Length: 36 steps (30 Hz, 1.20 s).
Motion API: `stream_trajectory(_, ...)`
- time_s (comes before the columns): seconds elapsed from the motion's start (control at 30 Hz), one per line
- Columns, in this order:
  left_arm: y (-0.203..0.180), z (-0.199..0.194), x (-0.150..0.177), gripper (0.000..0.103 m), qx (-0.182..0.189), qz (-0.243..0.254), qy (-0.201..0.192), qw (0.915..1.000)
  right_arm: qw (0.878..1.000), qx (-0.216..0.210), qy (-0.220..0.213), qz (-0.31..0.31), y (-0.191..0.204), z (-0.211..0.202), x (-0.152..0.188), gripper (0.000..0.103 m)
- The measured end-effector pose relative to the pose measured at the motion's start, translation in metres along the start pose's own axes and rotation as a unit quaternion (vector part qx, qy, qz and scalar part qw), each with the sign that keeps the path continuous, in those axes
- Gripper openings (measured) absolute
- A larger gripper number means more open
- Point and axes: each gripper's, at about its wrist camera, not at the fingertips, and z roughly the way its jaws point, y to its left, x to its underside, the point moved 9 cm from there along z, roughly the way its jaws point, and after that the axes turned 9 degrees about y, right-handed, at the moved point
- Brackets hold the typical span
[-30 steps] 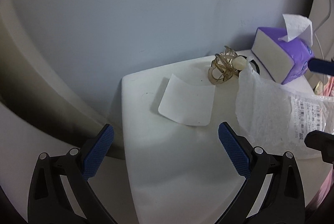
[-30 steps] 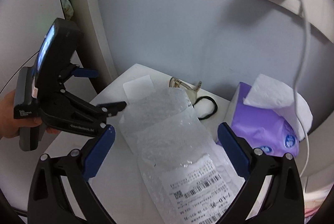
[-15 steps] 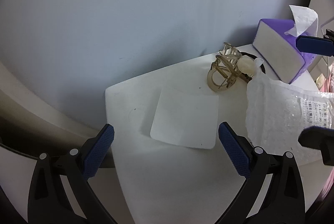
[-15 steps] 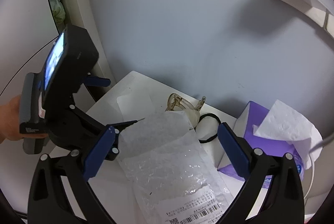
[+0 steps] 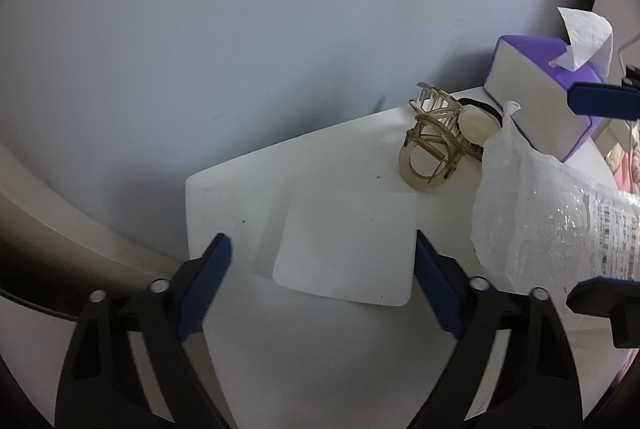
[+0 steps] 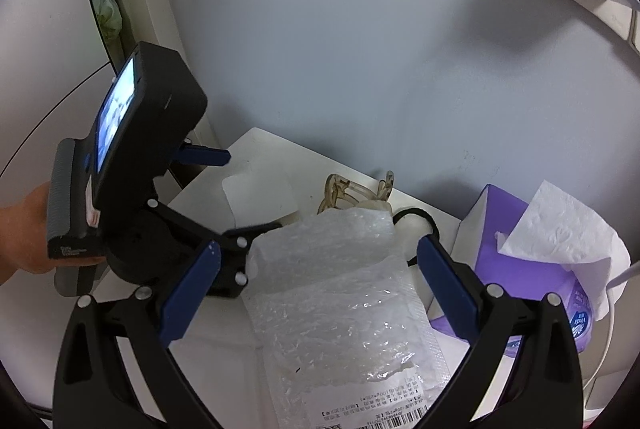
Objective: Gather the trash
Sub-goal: 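Move the left gripper down toward the white paper card, then close the left gripper on the edge of the white card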
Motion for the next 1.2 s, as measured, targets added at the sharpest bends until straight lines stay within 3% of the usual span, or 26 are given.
stream_trajectory(0.63,0.004,-0.004,-0.004,0.034,0.031,-0.016,-0.02,0.9992,1.0,0.005,0.0,0.004,0.003,-0.002,0.006,0.096)
stream_trajectory(1.2,-0.021,-0.048,0.015,0.013,0.026,-0.042,-0.037,0.9981,1.0,0.004,0.0,0.007,0.013,-0.019,0.018,0.096)
